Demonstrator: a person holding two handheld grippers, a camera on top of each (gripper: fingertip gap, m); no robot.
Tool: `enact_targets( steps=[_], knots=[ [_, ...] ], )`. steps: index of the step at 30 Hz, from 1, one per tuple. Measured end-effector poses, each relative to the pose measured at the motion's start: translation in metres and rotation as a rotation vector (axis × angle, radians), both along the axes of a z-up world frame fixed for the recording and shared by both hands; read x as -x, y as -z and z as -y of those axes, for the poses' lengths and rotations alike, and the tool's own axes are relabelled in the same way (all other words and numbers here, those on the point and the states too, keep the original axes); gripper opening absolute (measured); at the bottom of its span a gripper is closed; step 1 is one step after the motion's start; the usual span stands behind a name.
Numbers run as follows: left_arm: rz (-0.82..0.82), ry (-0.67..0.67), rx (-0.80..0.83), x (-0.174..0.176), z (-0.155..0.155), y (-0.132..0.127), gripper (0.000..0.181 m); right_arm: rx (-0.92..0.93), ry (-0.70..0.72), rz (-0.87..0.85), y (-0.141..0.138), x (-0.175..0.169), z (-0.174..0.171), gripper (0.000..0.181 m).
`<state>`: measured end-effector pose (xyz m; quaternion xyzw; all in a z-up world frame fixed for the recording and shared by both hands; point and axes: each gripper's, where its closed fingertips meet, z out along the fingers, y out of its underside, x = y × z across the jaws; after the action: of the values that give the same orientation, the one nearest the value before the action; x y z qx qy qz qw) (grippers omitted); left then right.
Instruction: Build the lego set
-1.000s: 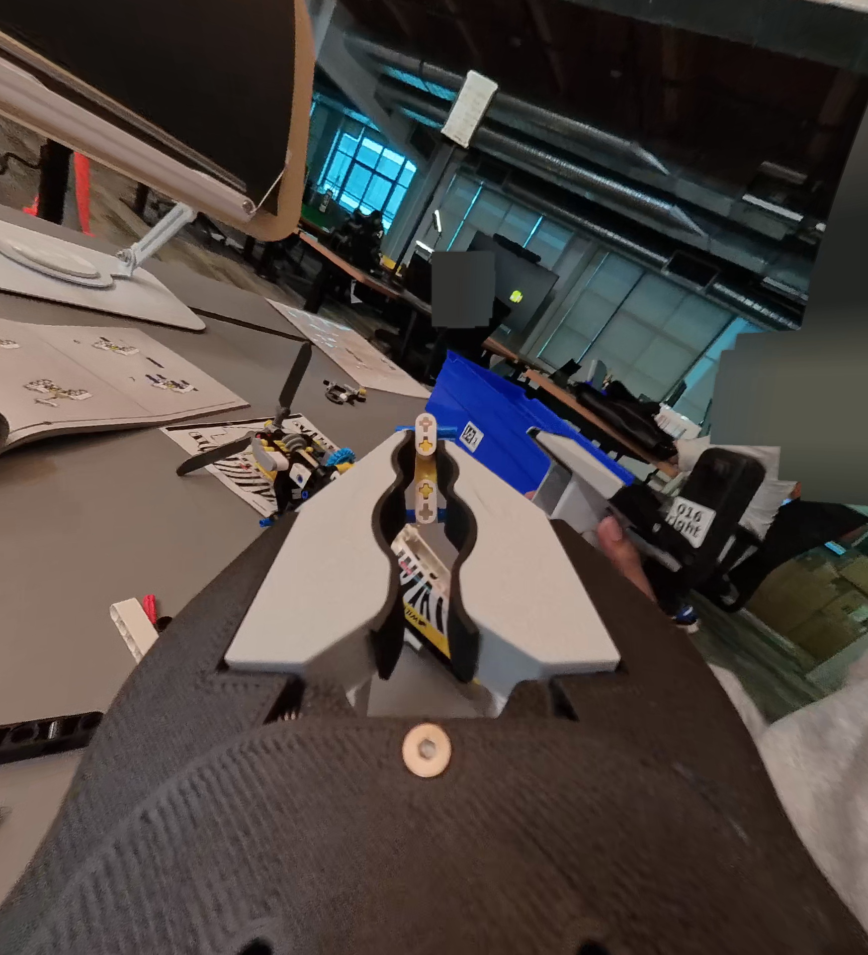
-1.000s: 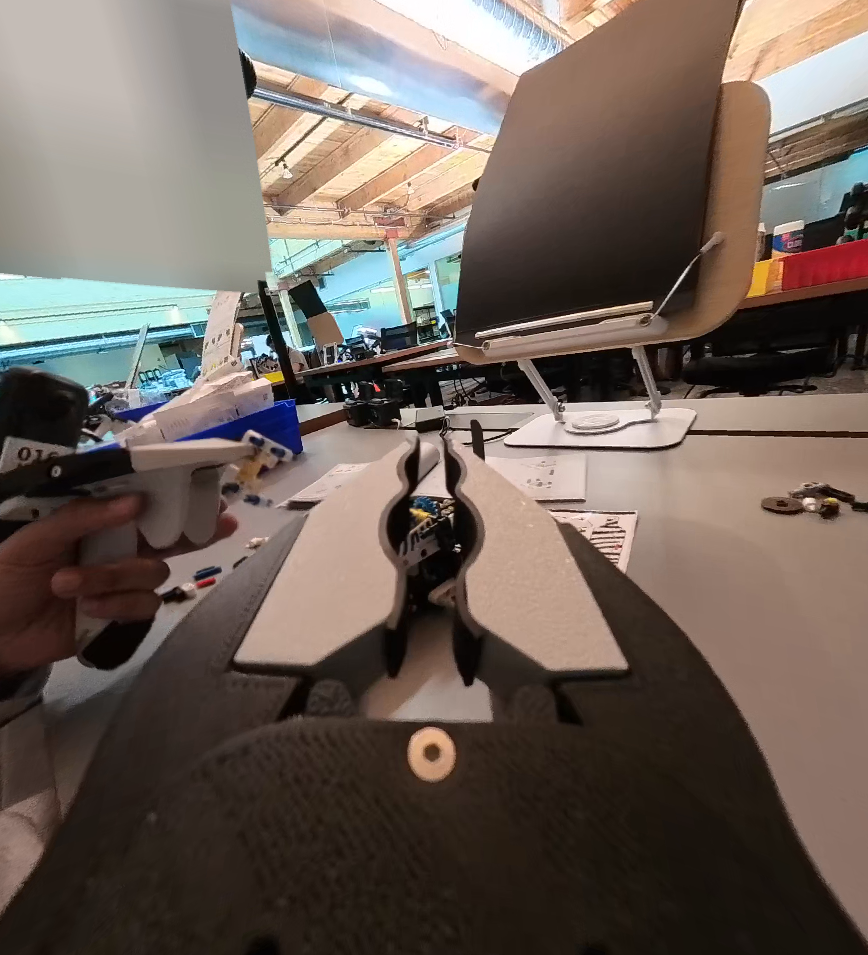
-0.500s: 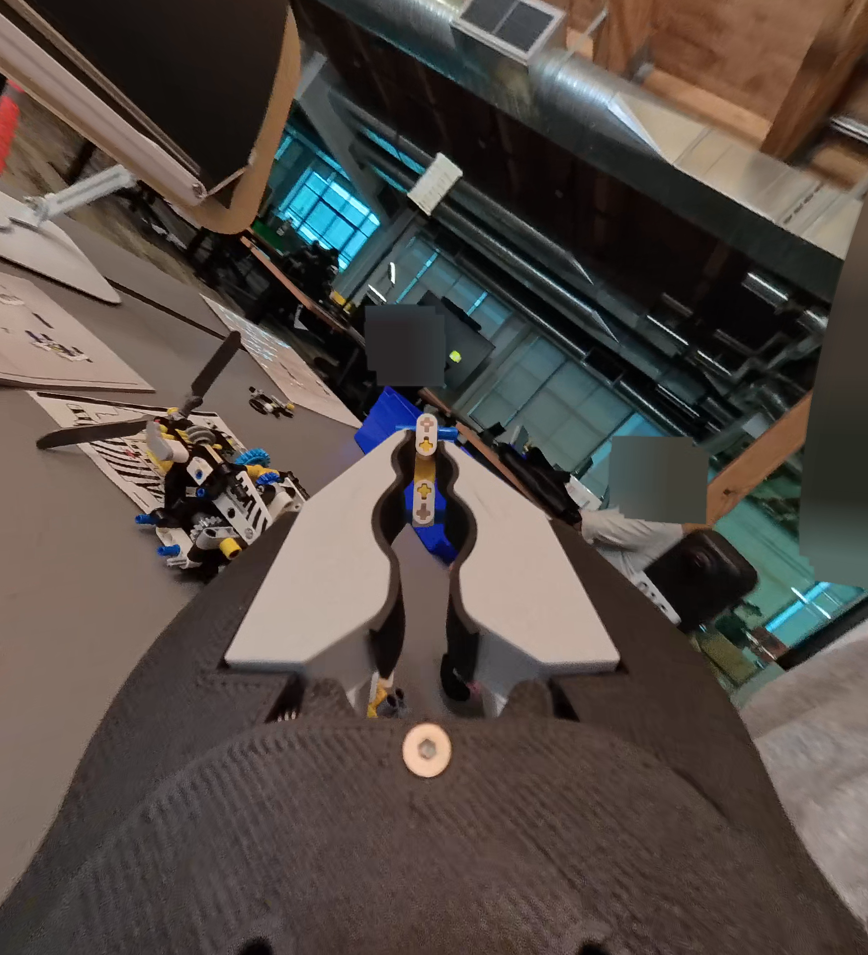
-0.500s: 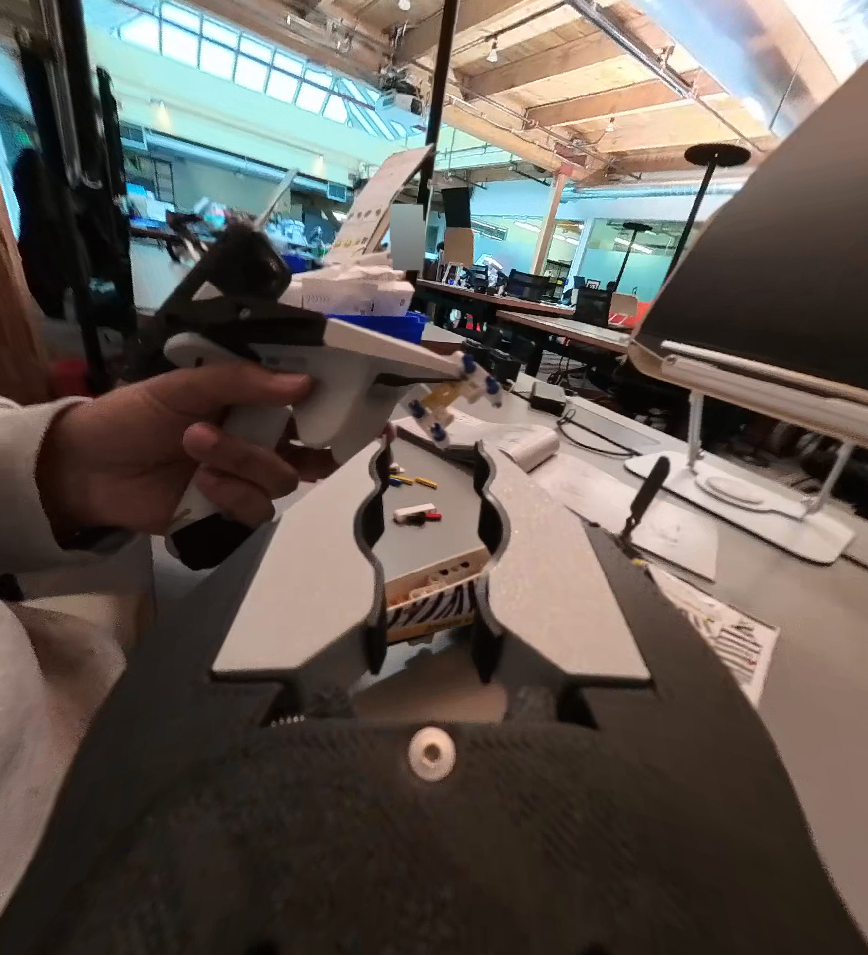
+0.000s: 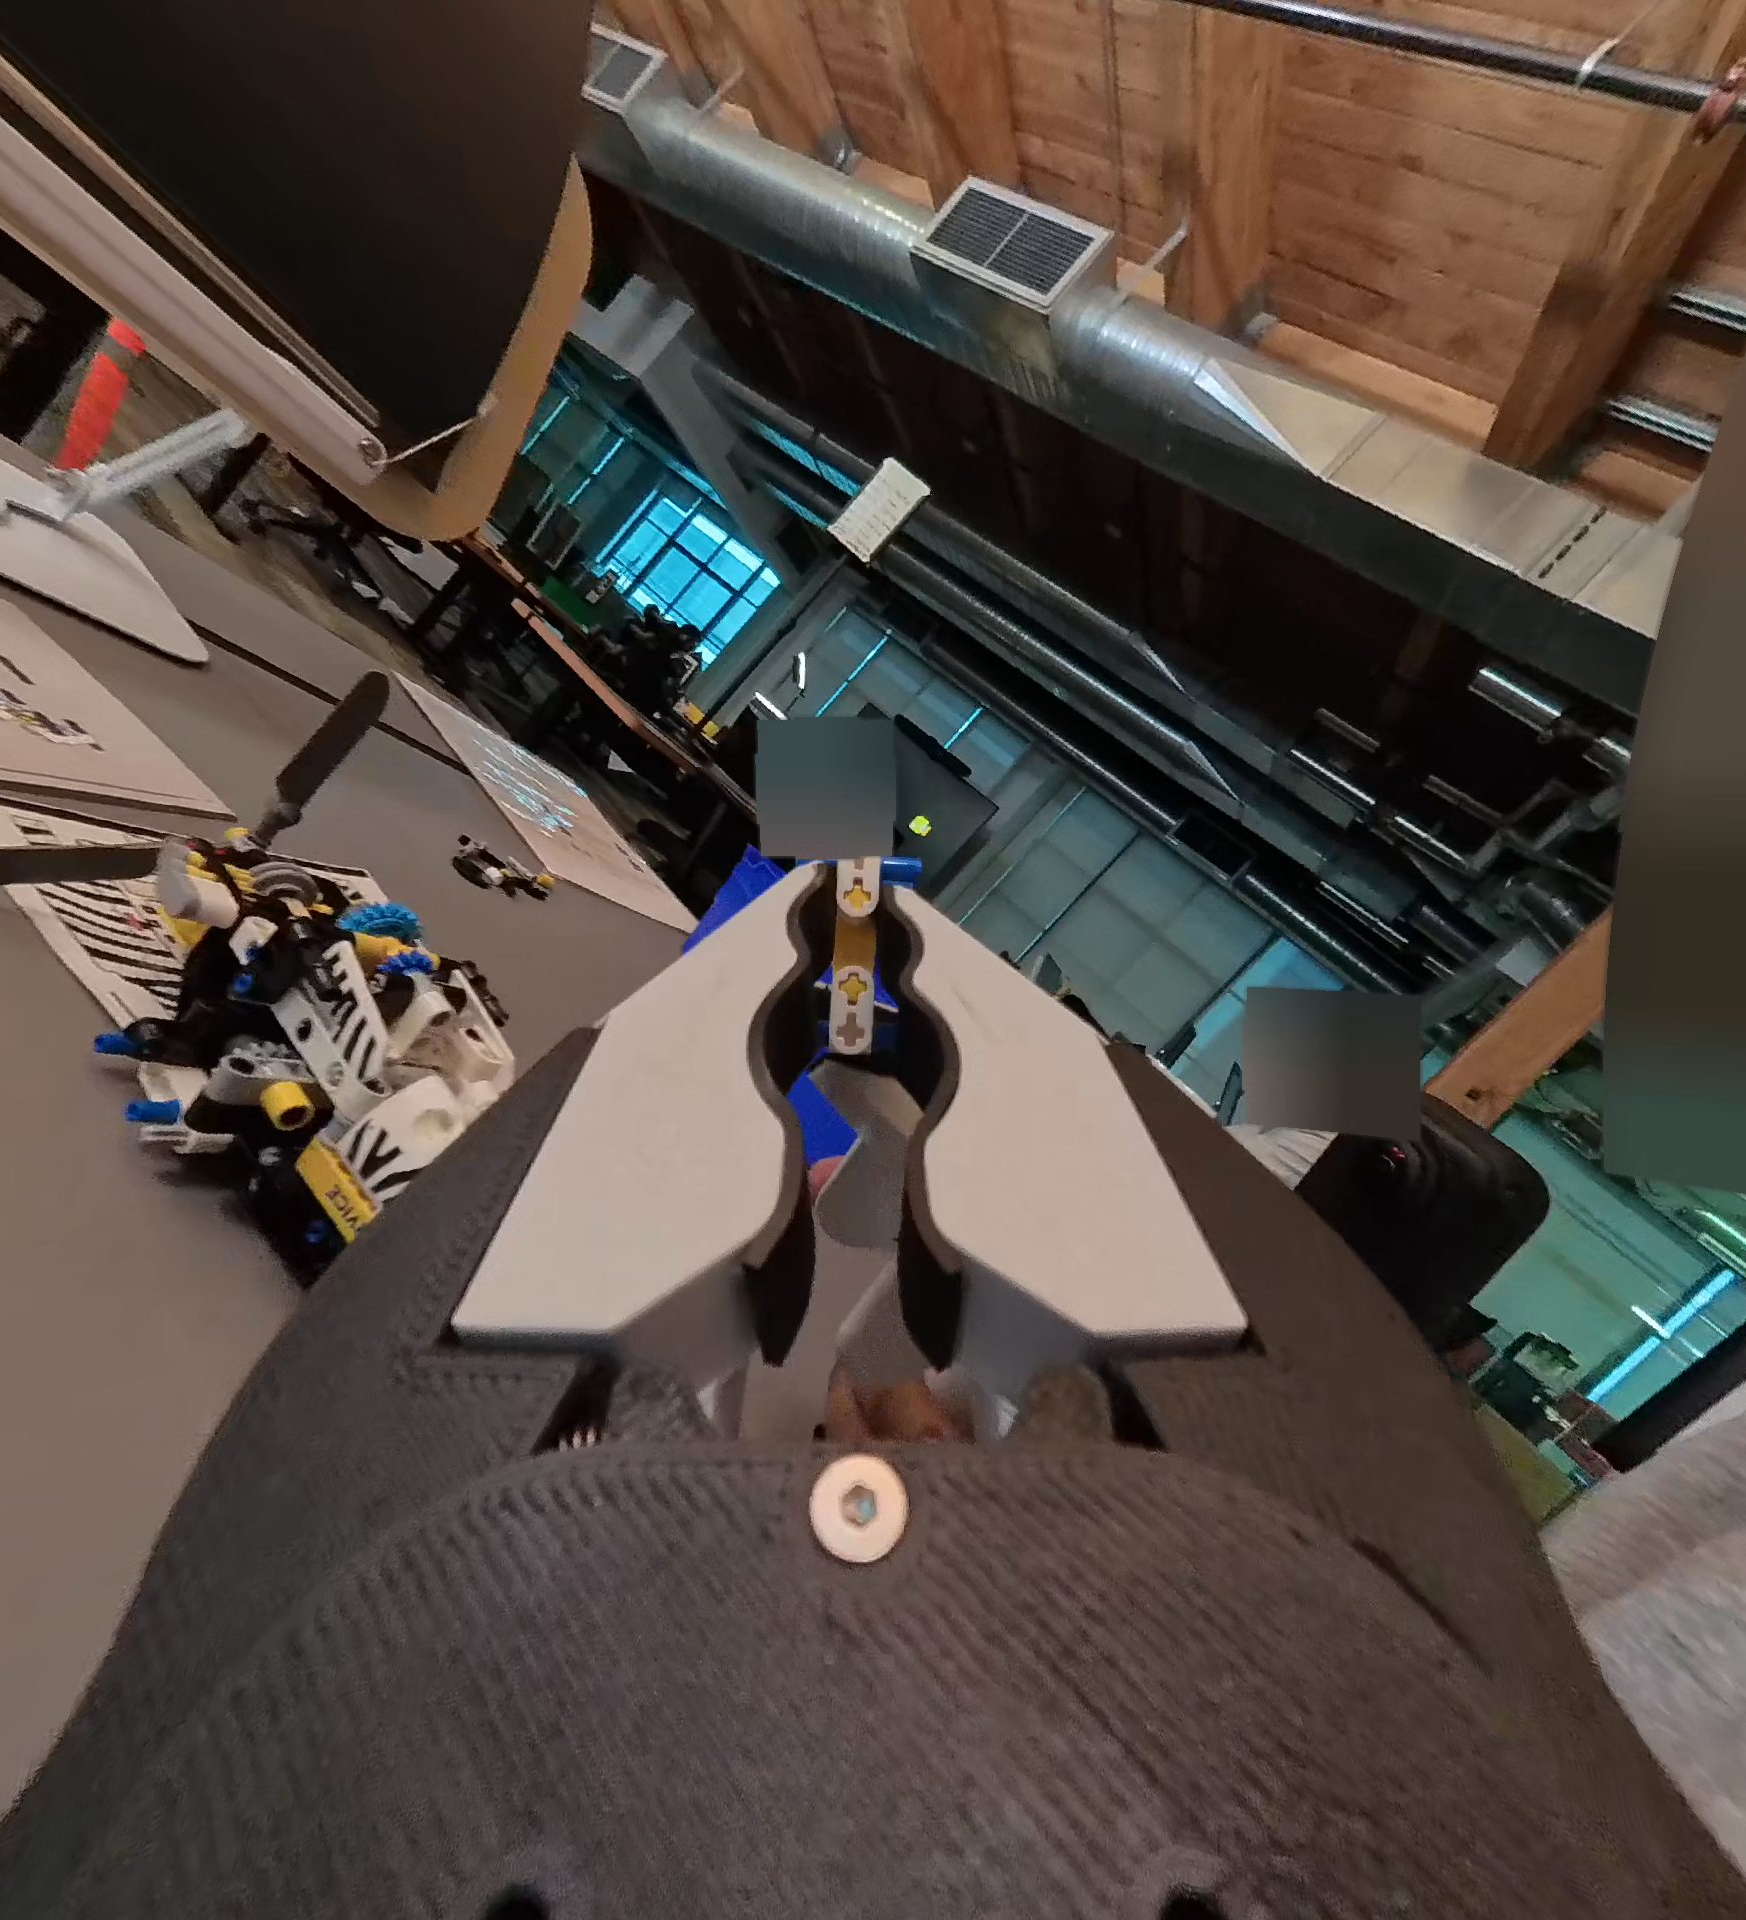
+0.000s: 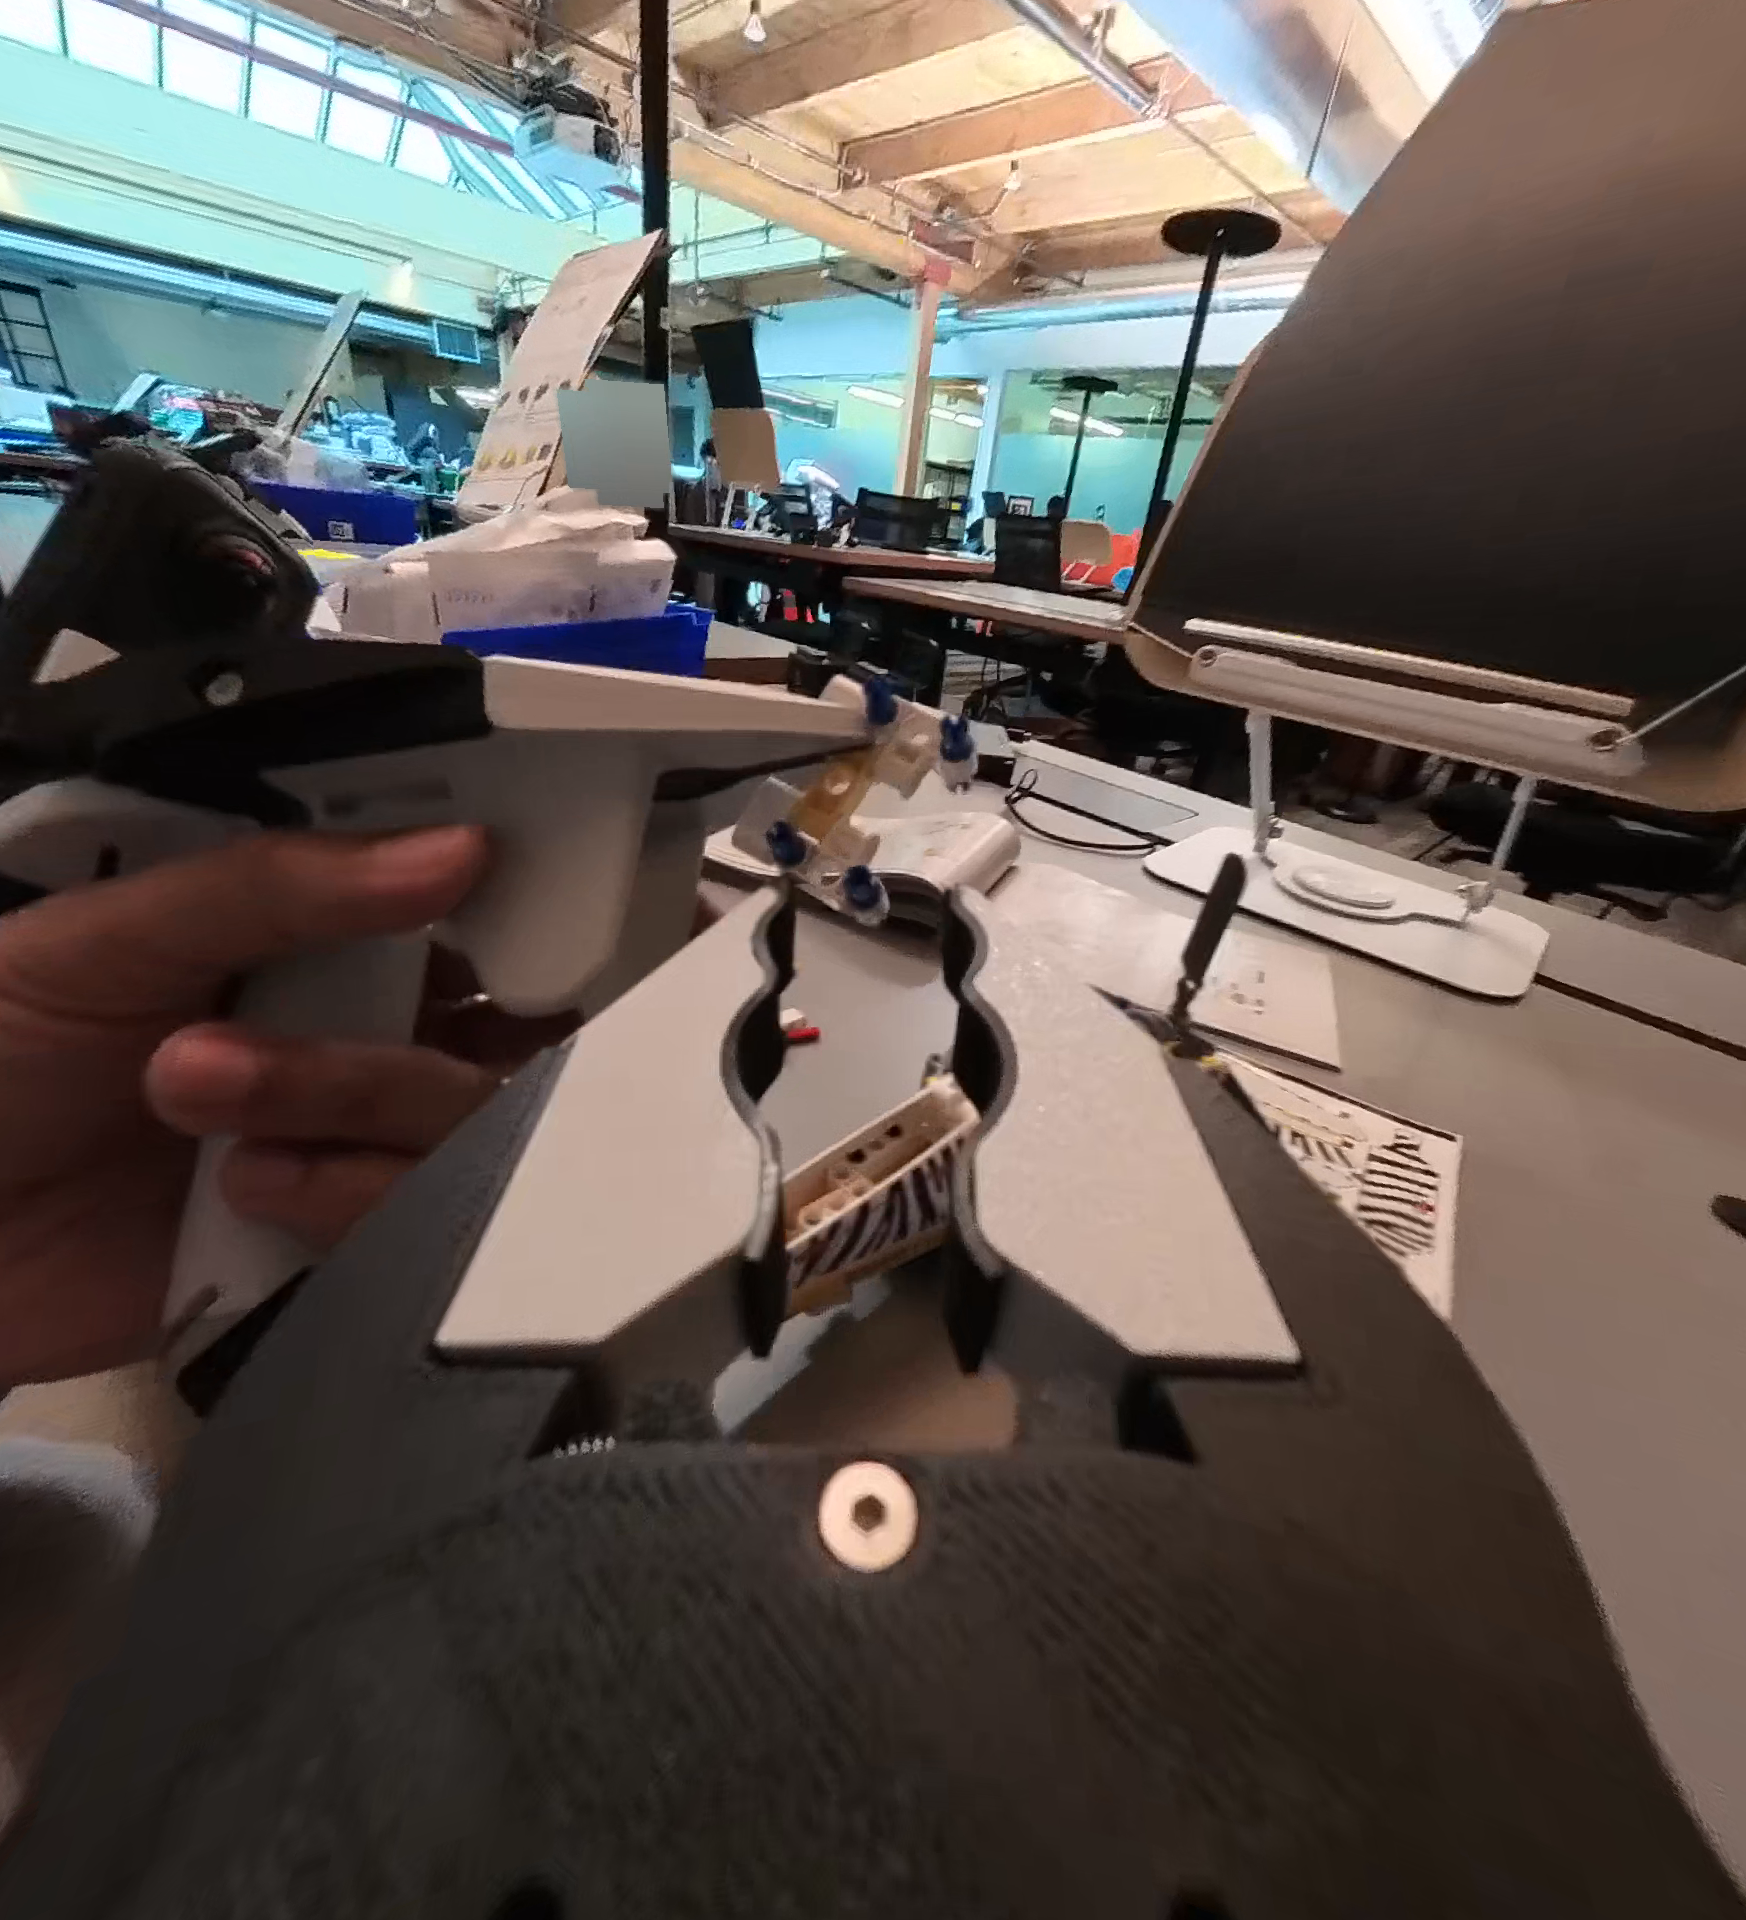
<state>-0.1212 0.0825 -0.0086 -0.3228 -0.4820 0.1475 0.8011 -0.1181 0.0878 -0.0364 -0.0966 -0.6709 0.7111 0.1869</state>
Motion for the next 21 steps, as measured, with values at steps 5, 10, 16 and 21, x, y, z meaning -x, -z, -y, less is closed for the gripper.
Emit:
enact_targets(
  steps=[5,10,16,21],
  knots=[
    [-0.009,0.024,-0.012,-0.001,-0.007,-0.002,0.005,0.048,0.049,-0.038,-0.009,0.007,-0.018,0.014],
    [0.007,0.046,-0.021,0.000,-0.010,0.000,0.005,0.048,0.051,-0.069,-0.012,0.007,-0.024,0.015],
    [0.029,0.096,-0.072,0.001,-0.012,0.002,0.005,0.094,-0.002,-0.115,-0.019,0.000,-0.029,0.027],
    [0.029,0.114,-0.091,0.002,-0.013,0.002,0.005,0.080,-0.006,-0.132,-0.018,-0.002,-0.030,0.030]
  ],
)
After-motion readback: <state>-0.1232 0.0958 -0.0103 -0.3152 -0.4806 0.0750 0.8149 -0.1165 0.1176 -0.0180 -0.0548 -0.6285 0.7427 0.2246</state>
